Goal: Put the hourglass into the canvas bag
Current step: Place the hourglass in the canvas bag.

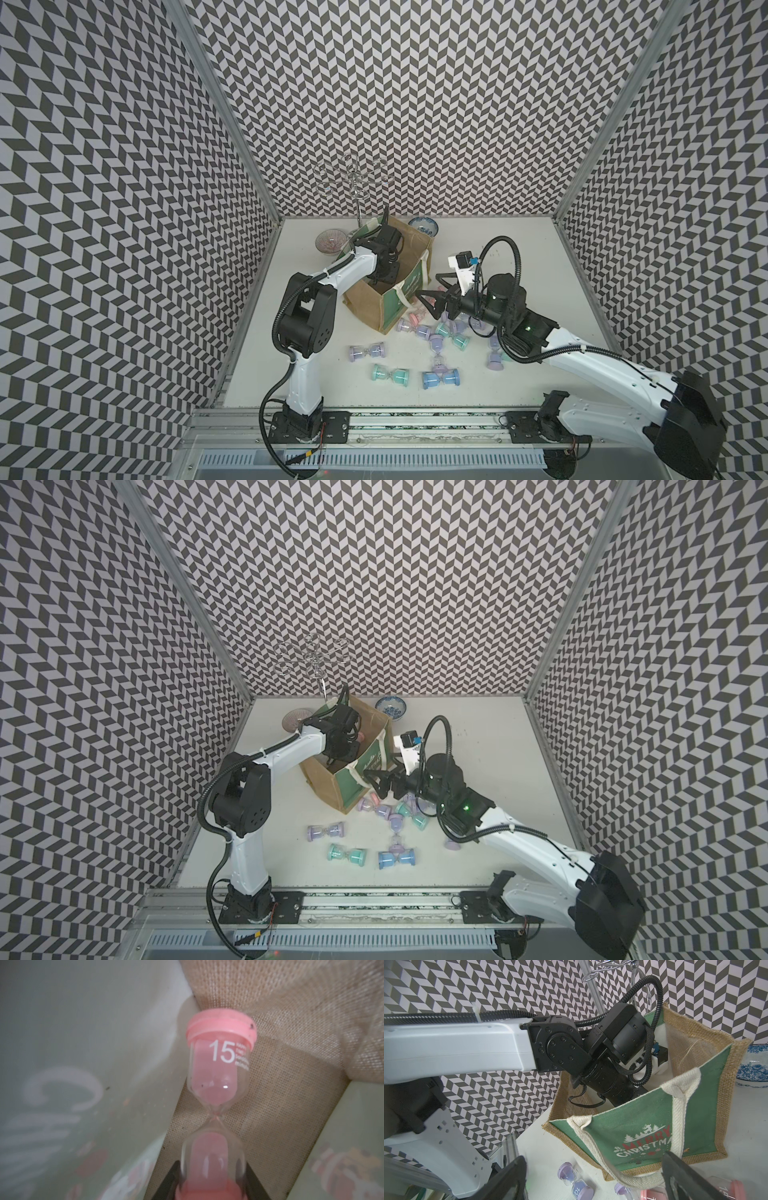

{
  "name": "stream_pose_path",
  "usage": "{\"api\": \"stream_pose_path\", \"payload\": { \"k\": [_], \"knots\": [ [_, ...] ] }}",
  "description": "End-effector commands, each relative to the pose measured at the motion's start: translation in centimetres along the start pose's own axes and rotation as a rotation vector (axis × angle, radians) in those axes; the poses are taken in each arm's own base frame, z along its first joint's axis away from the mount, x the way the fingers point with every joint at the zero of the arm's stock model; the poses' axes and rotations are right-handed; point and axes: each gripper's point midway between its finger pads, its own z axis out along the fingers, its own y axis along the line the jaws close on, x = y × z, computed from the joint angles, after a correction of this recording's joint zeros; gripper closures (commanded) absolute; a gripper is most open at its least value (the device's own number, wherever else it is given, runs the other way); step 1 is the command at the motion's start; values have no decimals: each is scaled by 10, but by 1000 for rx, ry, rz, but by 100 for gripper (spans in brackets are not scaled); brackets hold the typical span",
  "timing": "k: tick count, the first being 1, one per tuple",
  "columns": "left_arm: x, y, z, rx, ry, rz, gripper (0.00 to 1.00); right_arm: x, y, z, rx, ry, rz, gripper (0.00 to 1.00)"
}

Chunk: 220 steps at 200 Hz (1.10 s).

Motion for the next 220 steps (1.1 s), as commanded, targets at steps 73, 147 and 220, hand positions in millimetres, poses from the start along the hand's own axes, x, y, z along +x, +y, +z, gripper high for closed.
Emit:
{"api": "stream_pose_path", "payload": {
  "k": [73,147,220],
  "knots": [
    [-15,10,-41,-10,-105,-60,42,-17,5,-13,13,-57,-13,1],
    [-33,22,-139,50,-340,-148,36,-15,0,-23,56,-40,23,1],
    [-30,0,-242,218,-576,-75,35,-3,-19,-49,187,-2,64,1]
  ]
}}
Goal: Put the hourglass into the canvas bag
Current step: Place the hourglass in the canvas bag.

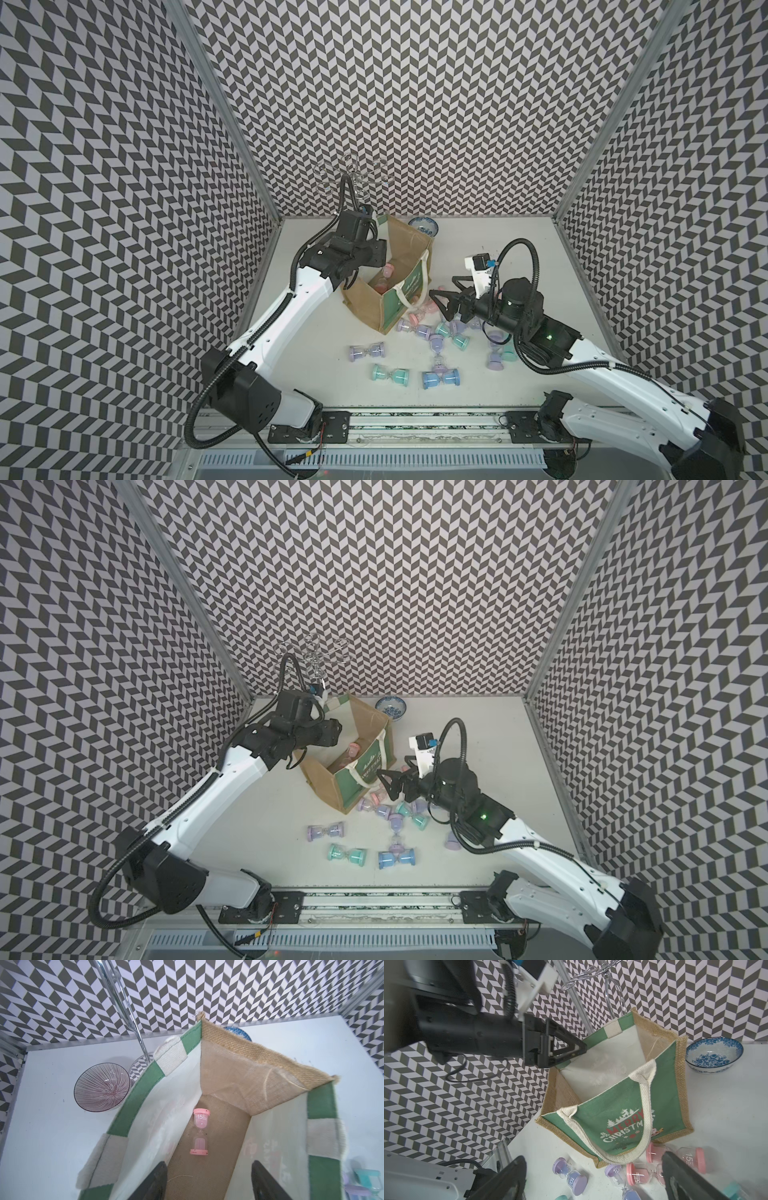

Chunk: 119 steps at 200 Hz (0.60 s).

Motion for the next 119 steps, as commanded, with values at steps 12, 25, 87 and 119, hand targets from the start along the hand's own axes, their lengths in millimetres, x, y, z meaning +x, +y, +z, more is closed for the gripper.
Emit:
{"api": "stream_pose_path", "payload": {
  "k": [12,25,87,119],
  "knots": [
    [-12,-31,-39,133,-88,45,35,8,-11,-13,66,20,33,1],
    [-9,-49,-53,202,-110,75,35,13,-14,-17,78,34,48,1],
    [48,-132,-80,388,-37,147,34,40,-32,-32,146,79,99,1],
    [89,-166,-80,419,64,144,34,63,-42,-34,167,123,120,1]
  ]
}}
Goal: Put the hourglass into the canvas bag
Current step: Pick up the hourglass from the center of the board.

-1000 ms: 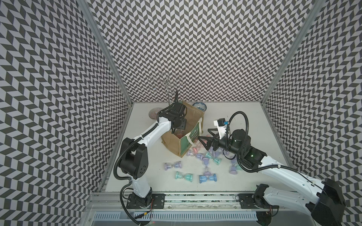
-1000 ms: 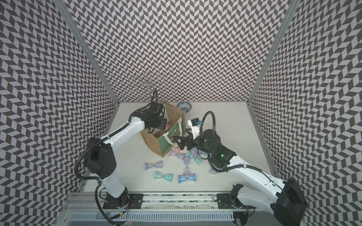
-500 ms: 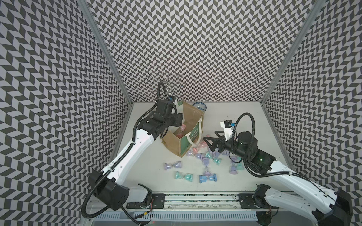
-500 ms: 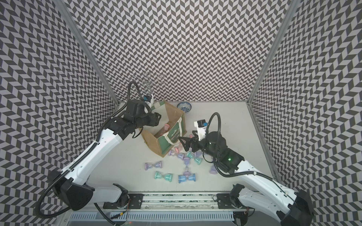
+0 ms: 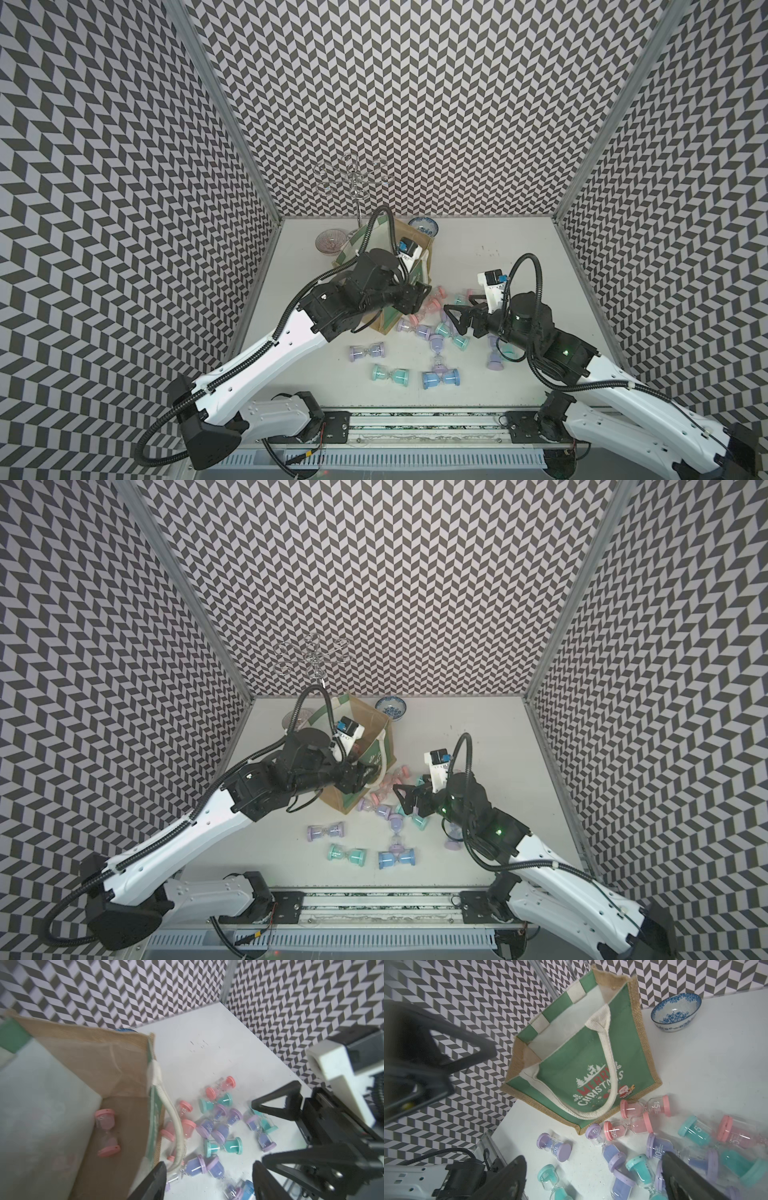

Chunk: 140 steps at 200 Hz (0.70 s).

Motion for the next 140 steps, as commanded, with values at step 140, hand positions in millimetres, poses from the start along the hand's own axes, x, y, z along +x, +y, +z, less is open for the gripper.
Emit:
{"api": "stream_pose_path", "payload": {
  "k": [140],
  "knots": [
    [149,-25,96,-2,308,-337,35,72,-60,-4,157,52,146,1]
  ]
}}
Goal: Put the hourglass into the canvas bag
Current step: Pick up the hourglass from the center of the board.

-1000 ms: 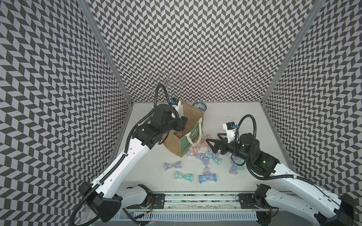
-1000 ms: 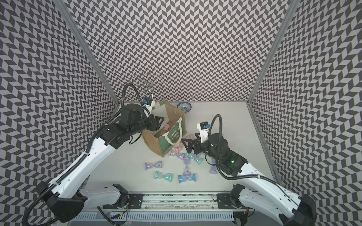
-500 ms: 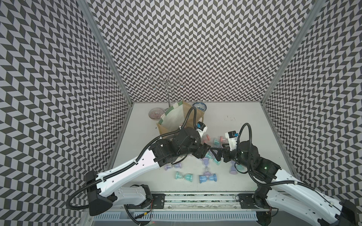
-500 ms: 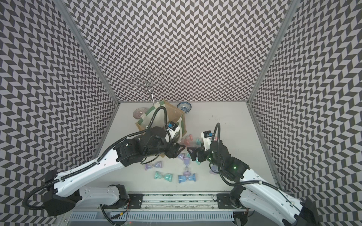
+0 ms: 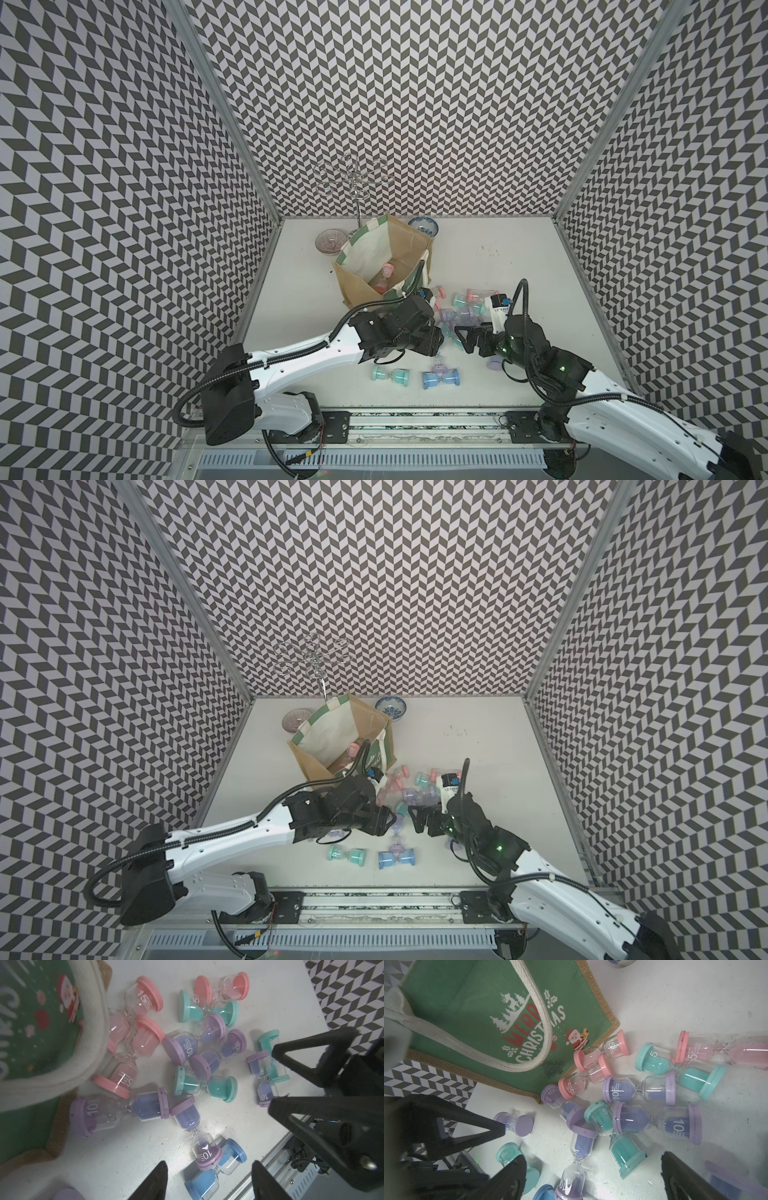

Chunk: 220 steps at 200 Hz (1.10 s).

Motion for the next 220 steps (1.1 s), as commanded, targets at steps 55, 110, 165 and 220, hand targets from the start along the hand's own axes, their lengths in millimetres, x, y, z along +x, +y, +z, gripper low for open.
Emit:
{"api": "stream_pose_path", "payload": {
  "k": [55,110,165,220],
  "knots": [
    [14,8,60,-48,54,-83,35,-5,-8,-2,10,-77,31,1],
    [21,19,90,-128,108,-83,35,-2,-12,-3,1,-99,68,1],
    [19,26,110,-186,109,-73,38,-4,-14,-4,14,-110,67,1],
    [22,32,125,-223,119,-61,43,-3,-15,-2,16,-109,66,1]
  ]
}}
